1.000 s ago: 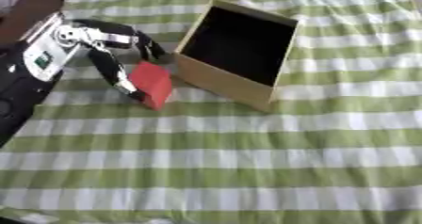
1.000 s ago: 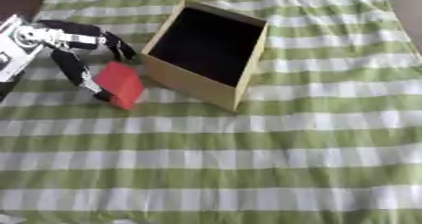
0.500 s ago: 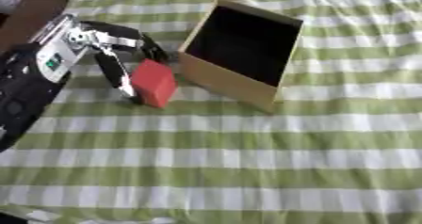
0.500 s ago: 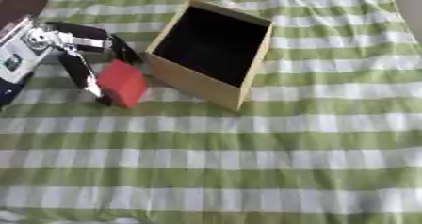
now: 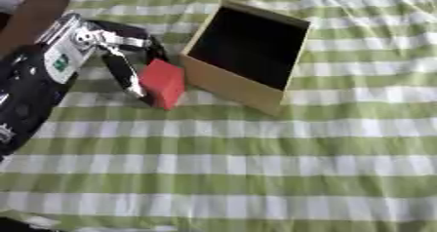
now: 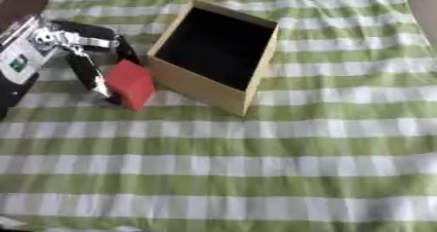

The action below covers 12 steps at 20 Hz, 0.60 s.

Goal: Pick up objects on the table and place them in the box.

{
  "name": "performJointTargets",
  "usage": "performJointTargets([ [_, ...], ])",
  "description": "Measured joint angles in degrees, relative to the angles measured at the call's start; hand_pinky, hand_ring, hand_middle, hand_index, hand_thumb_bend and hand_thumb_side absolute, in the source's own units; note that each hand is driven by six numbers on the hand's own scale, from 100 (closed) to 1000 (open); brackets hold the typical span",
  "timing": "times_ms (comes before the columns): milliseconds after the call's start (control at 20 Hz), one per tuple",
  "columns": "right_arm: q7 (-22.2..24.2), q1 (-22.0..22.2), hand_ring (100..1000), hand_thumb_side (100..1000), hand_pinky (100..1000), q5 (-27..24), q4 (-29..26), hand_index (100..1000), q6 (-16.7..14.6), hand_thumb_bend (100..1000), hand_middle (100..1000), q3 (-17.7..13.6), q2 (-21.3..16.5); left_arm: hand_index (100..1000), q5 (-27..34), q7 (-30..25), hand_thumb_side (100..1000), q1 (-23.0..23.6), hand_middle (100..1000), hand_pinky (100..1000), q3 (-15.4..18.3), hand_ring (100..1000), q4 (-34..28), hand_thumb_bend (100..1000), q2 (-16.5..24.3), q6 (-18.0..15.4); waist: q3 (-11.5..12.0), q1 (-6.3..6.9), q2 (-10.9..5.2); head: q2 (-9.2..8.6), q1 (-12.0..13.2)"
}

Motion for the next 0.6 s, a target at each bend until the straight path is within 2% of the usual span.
performJointTargets([
  [150,-0.03,0.00,732,605,893,0.00,0.00,885,0.04,100,727,0.00,0.00,686,0.01,-0.71,362,-0.01,507,890,0.31,604,-0.65,505,0.00,0.71,0.13,0.01,0.04,0.01,0.02],
  [350,-0.05,0.03,732,606,893,0.00,0.00,886,0.10,100,728,0.00,0.01,599,-0.40,-1.42,267,-0.02,445,877,0.47,564,-1.39,399,0.02,1.42,0.21,0.02,0.08,0.01,0.04],
  [400,-0.10,0.03,732,607,893,0.00,0.00,886,0.15,100,728,0.00,0.01,593,-0.49,-1.58,187,-0.02,440,874,0.53,560,-1.48,386,0.02,1.58,0.21,0.02,0.08,0.01,0.06],
  [450,-0.13,0.03,732,607,893,0.00,0.00,886,0.18,100,728,0.00,0.01,593,-0.63,-1.71,187,-0.03,440,874,0.64,560,-1.59,386,0.02,1.71,0.21,0.01,0.08,0.01,0.07],
  [500,-0.15,0.03,732,607,893,0.00,0.00,886,0.20,100,728,0.00,0.01,590,-0.85,-1.84,100,-0.05,432,872,0.68,553,-1.71,362,0.02,1.84,0.21,0.01,0.08,0.01,0.07],
  [600,-0.19,0.04,732,607,894,0.00,0.00,886,0.24,100,728,0.00,0.01,586,-1.12,-1.99,100,-0.24,426,865,0.72,551,-1.76,355,0.02,1.99,0.21,0.01,0.08,0.01,0.07],
])
